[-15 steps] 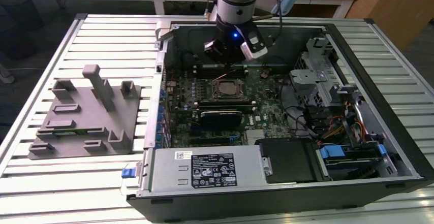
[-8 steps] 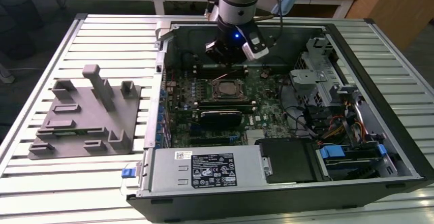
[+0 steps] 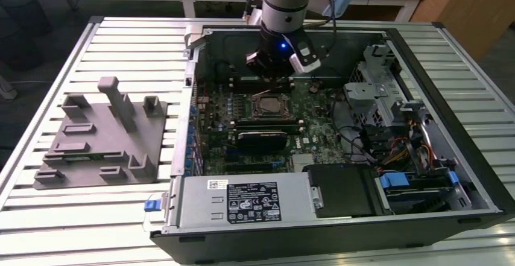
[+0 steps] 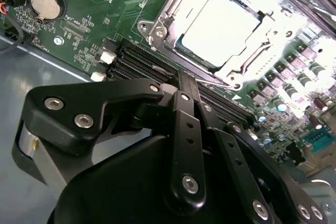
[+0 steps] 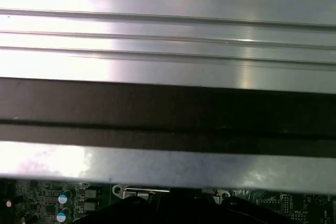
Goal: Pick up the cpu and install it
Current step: 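Install the first cpu locking lever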
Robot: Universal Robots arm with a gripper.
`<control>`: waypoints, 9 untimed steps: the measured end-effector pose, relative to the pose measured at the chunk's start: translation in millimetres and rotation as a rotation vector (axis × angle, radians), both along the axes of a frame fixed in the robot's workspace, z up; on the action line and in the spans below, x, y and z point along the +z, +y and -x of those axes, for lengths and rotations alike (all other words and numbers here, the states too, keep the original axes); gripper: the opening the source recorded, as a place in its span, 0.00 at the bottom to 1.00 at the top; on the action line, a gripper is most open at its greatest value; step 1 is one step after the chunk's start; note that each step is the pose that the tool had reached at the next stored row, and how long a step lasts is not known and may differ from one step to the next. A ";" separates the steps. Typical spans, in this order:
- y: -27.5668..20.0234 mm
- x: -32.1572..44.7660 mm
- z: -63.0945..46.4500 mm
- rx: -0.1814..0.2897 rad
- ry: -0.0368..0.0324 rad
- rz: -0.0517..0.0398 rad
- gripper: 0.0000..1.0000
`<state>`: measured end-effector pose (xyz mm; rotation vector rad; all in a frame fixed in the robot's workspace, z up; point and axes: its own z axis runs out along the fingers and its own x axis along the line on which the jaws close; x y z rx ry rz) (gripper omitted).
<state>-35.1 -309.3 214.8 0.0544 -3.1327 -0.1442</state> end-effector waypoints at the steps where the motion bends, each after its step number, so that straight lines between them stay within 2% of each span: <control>1: 0.0 -1.1 -0.6 0.000 0.0000 -0.0001 0.11; 9: 0.3 -9.3 -6.4 0.005 0.0000 0.0000 0.11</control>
